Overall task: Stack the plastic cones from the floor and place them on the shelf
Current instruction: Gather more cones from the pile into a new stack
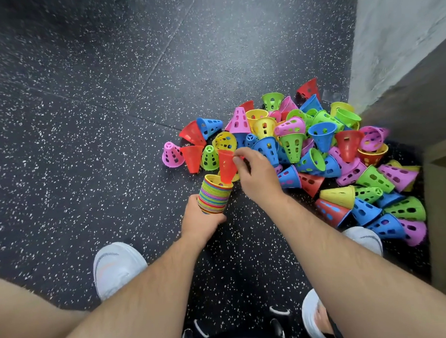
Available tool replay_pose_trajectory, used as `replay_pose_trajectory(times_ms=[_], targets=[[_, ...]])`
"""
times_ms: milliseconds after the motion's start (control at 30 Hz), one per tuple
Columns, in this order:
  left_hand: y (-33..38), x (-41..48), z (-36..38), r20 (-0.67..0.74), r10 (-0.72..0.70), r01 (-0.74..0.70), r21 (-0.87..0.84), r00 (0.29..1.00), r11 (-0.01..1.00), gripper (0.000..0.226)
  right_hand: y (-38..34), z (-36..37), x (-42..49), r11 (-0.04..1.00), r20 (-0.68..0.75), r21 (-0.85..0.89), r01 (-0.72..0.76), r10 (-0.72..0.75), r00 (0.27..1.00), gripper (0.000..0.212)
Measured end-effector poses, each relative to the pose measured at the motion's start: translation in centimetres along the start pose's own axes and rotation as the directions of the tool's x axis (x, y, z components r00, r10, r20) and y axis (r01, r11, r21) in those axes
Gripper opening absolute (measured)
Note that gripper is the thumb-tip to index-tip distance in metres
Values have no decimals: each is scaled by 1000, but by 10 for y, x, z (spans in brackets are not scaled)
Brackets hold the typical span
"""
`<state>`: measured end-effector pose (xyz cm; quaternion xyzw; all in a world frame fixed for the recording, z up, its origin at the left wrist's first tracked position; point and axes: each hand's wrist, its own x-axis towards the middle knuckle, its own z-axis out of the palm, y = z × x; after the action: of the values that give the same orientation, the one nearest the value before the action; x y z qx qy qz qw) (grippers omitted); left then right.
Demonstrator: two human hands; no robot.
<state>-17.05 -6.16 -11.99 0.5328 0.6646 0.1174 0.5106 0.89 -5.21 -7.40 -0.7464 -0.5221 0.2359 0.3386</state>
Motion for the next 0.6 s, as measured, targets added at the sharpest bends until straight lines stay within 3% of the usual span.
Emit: replay_pose_trajectory(times_ms=[200,300,400,600], targets=[[0,10,-6,-28,-33,32,-33,999,999,64,-6,25,-19,1000,229,18,4,-8,973,22],[-1,15,-8,-34,-26,25,-43,999,999,63,0,31,-15,1000,170,17,-18,15,985,28],[-2,17,-8,-31,-13,12,-44,999,999,62,16,35,-2,992,79,-117,-56,65,995,26],[-3,21,-7,-8,-18,18,-27,1000,999,63,28,34,11,967,169,-239,-91,134,976,39]])
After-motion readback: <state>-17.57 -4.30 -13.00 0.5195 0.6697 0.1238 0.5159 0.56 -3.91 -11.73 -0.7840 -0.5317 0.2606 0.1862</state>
